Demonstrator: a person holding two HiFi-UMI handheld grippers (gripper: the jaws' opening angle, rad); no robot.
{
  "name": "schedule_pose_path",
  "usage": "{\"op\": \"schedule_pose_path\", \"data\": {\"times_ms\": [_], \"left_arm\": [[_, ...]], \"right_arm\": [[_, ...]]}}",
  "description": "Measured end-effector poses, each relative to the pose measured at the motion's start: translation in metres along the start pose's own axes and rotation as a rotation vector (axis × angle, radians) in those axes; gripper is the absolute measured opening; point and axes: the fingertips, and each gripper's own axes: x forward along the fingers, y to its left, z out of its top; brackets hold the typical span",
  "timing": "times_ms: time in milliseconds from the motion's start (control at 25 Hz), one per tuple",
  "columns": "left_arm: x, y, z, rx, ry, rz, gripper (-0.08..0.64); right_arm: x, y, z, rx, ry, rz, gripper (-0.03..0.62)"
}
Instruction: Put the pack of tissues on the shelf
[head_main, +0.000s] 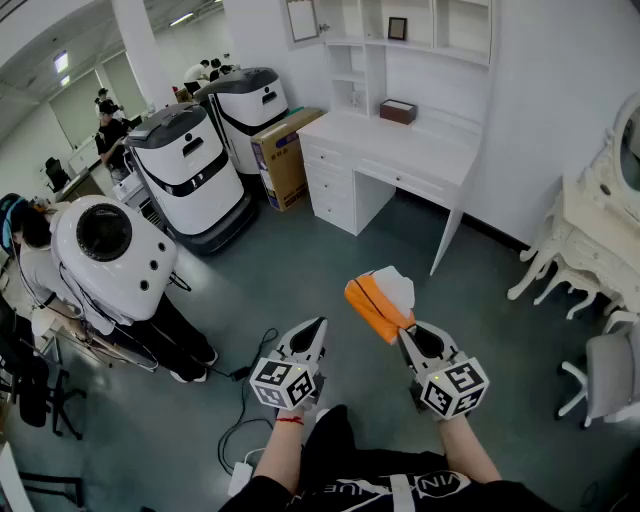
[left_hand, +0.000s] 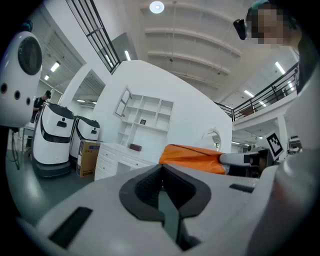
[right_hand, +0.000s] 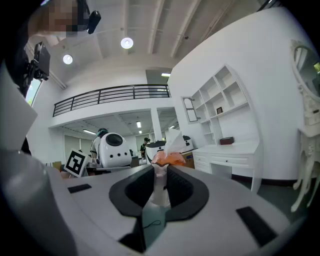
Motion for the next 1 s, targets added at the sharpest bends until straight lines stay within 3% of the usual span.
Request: {"op": "schedule_pose_path", "data": {"times_ms": [200, 400, 680, 1000], "left_arm": [[0.053, 0.017, 0.012, 0.033, -0.015, -0.052, 0.003], [0.103, 0.048, 0.013, 0.018, 0.005, -0.089, 0.005], [0.170, 0.125, 0.028, -0.008, 0.045, -0.094, 0.003], [0.226, 0.227, 0.048, -0.024, 0.051, -0.078, 0.003]], "right_arm": [[0.028, -0.032, 0.006, -0.019, -0.030, -0.057, 0.049], [0.072, -0.065, 0.001, 0.004, 0.003, -0.106, 0.049], [0.157, -0.111, 0.012, 0.032, 0.022, -0.151, 0.049], [0.276, -0.141, 0.021, 0.055, 0.011, -0.116, 0.049]]}}
